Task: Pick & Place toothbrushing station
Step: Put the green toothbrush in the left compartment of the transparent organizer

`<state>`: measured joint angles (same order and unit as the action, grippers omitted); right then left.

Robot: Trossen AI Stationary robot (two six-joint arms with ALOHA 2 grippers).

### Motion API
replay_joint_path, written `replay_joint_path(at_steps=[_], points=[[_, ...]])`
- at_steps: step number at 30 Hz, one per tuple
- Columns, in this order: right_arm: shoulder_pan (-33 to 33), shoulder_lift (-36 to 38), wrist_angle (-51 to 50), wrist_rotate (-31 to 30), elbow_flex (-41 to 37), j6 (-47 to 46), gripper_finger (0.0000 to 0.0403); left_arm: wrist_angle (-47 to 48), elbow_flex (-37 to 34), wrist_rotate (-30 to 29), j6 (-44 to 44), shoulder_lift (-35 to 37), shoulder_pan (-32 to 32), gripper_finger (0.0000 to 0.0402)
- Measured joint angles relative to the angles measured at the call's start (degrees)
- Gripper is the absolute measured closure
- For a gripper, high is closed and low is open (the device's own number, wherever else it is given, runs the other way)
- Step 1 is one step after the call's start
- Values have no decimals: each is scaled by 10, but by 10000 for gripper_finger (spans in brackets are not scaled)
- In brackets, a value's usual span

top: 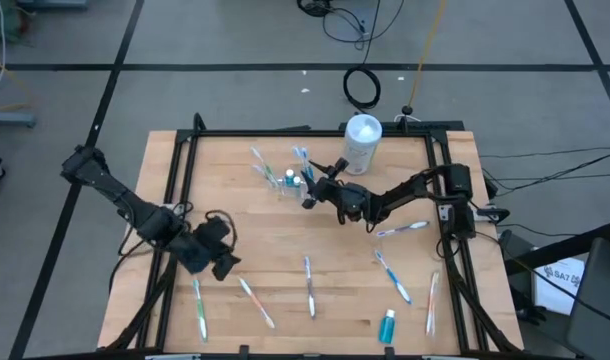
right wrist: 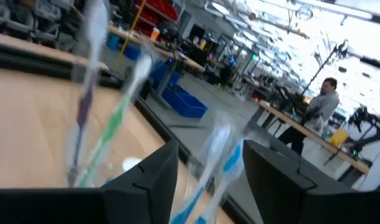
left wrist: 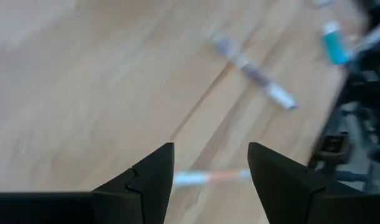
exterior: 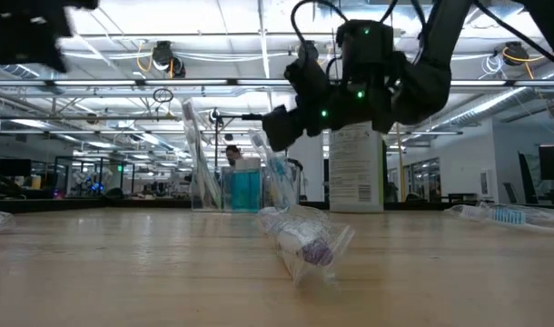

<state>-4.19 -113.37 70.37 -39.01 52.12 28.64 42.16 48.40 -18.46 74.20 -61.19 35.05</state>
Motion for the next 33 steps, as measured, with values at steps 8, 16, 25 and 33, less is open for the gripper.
replay_joint_path(at_steps=[8, 16, 25, 33], points=[[34, 56, -4, 0, 0, 37, 227, 39, 0, 60, 311, -70, 97, 190], [56, 81, -3, 1, 0, 38, 227, 38, 0, 207, 558, -152, 169, 190], [58, 81, -4, 2, 0, 37, 229, 46, 0, 217, 650, -192, 226, 190], [58, 81, -4, 2, 0, 36, 230, 75, -3, 201, 625, -220, 227, 190]])
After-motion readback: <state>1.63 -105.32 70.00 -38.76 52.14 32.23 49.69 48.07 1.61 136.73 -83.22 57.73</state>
